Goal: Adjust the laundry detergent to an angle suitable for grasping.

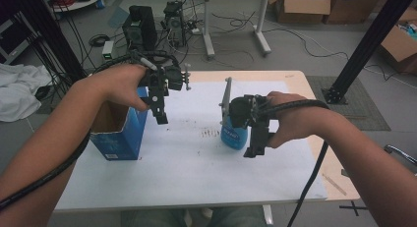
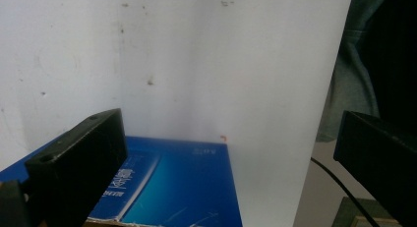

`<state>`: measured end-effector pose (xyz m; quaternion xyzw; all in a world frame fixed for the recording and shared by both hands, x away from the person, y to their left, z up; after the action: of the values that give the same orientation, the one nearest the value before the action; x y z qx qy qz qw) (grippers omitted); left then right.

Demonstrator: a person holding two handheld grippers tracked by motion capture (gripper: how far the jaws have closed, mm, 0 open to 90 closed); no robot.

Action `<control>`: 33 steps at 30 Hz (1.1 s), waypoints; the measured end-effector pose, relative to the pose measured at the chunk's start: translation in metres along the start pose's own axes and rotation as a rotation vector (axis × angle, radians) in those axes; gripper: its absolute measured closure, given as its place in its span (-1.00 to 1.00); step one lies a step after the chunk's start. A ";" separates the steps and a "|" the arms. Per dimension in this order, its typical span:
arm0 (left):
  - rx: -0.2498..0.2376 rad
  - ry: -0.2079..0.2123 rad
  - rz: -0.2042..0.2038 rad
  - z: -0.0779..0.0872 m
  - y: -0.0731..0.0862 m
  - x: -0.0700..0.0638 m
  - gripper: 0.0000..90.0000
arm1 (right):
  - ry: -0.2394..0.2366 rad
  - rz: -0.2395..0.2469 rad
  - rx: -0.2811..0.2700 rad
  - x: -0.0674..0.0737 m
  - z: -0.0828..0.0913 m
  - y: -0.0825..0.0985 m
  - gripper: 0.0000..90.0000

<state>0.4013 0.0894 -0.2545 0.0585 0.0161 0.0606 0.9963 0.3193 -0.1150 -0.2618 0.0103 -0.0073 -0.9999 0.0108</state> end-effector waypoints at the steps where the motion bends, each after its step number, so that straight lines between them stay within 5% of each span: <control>1: -0.003 -0.001 0.001 0.000 -0.001 -0.001 -1.00 | -0.003 0.008 0.006 0.002 -0.002 -0.001 -1.00; 11: 0.000 0.000 -0.012 -0.003 0.000 0.001 -1.00 | -0.013 0.032 0.002 -0.001 -0.010 -0.014 -1.00; 33: -0.023 0.002 -0.004 0.000 -0.002 -0.003 -1.00 | 0.003 0.031 -0.013 -0.006 -0.009 -0.012 -1.00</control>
<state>0.3990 0.0866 -0.2546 0.0471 0.0163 0.0588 0.9970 0.3257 -0.1033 -0.2707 0.0119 -0.0007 -0.9996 0.0261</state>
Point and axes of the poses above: each handheld gripper's, and its own axes: z roughly backward along the jaws, y roughly out of its underside, x roughly to its left, the point moved 5 cm from there along -z, roughly forward along the jaws, and after that the axes turned 6 degrees about x, right-handed, at the moved point
